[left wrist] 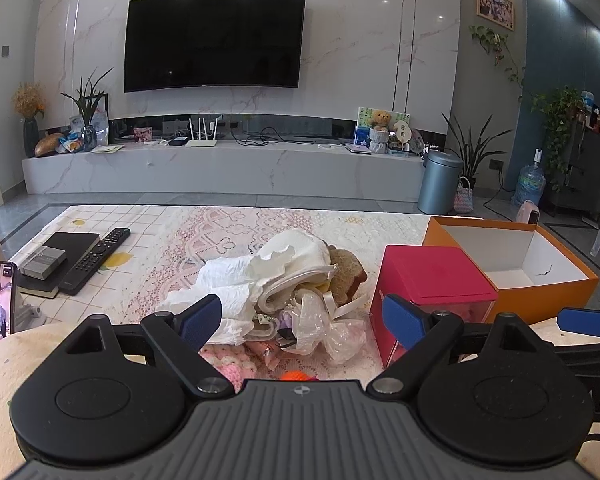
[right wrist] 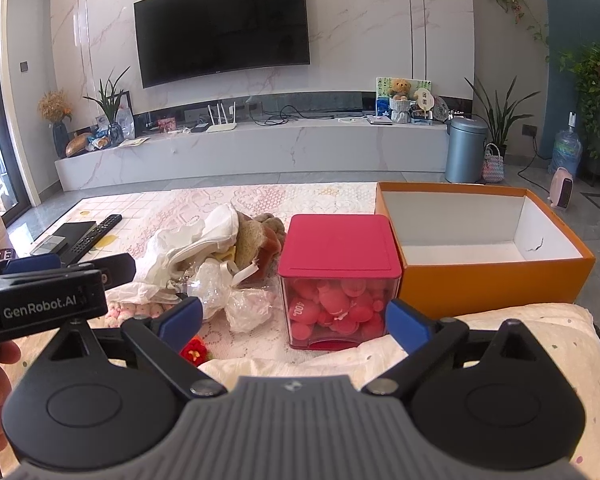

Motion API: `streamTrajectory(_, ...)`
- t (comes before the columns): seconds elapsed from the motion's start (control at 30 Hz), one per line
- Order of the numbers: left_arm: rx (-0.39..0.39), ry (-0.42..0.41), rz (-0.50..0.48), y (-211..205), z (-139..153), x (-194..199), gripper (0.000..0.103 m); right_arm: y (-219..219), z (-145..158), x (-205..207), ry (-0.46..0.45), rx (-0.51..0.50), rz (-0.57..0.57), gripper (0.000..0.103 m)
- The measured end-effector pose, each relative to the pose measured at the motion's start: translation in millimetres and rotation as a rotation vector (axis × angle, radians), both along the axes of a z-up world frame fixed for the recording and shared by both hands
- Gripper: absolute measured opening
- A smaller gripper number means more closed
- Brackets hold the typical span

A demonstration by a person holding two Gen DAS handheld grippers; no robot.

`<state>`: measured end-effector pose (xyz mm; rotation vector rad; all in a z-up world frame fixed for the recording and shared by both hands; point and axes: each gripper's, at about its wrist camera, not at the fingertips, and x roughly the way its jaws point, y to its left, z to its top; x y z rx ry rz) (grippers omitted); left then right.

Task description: Organize soft objects

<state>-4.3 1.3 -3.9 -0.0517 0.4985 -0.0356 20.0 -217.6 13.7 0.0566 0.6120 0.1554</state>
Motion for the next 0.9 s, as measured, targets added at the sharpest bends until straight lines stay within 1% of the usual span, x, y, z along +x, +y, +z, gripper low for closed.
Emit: streamTrajectory(0.9,0.01,0.011,-0.009,-6.2,-6.1,-3.6,0.103,-3.6,-1.5,-0.5,0.016,-0.004,-0.029,0.097)
